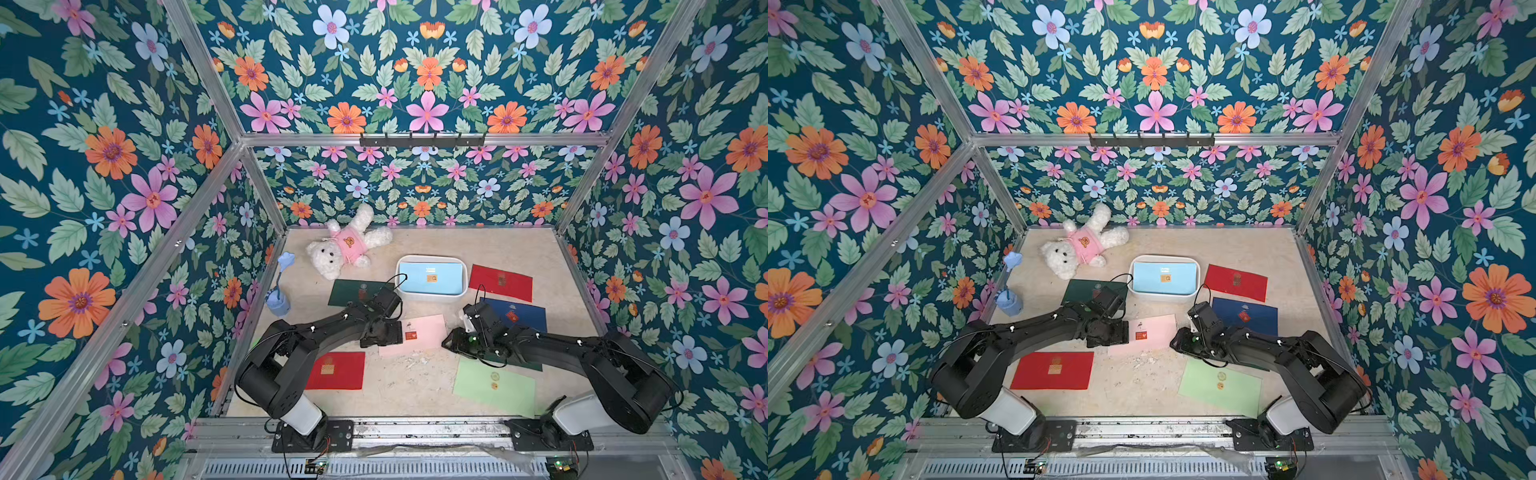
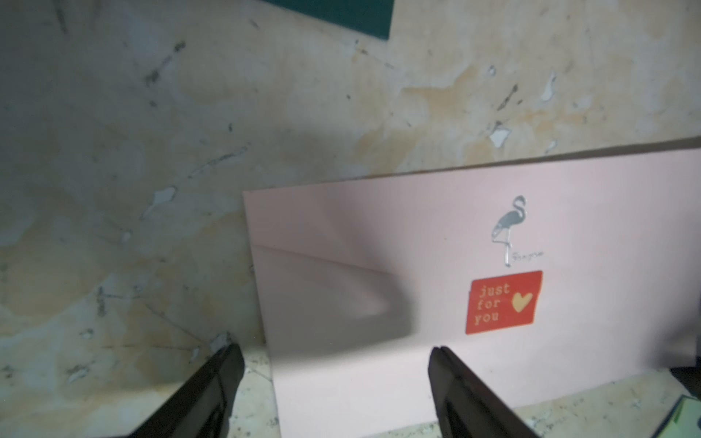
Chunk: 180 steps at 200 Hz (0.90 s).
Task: Put the sealed envelopes into the storage box
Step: Adjust the envelope at the center of the board, then pick up the envelope from the center of the board.
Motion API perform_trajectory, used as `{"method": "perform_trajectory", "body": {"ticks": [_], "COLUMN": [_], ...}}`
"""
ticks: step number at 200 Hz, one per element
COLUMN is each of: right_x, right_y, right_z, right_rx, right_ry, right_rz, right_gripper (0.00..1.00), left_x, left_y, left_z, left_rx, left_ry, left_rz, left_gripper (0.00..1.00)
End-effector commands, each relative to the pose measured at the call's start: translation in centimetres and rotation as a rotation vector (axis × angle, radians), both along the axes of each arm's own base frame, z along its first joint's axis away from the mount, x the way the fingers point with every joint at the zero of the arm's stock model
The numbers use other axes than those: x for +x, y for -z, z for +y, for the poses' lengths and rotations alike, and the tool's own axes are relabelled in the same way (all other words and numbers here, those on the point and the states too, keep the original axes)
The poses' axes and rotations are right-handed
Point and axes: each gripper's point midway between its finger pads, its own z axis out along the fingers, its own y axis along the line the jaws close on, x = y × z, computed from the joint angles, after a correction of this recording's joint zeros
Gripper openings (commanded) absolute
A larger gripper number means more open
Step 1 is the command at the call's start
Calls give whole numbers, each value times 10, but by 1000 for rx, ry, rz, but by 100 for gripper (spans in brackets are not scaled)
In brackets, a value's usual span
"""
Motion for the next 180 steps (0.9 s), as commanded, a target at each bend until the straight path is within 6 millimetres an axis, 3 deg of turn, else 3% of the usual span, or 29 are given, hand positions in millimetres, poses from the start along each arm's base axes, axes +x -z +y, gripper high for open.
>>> {"method": "perform_trajectory", "body": {"ticks": [1, 69, 114, 180], "right_x": [9, 14, 22, 28], "right_y": [0, 7, 6, -3], "right_z": [3, 5, 0, 2], "right_rx": [17, 47, 59, 86], "right_ry": [43, 75, 130, 140], "right_rz": [-23, -31, -81, -126], "right_gripper": [46, 35, 16, 0], "left_x": [0, -4, -9, -1], "left_y": [2, 10, 18, 6], "left_z": [-5, -4, -7, -13], "left_rx": [-26, -32, -50, -52], "left_ry": [0, 1, -2, 12], "left_rz": [2, 22, 47, 31], "left_gripper": [84, 83, 83, 84]}}
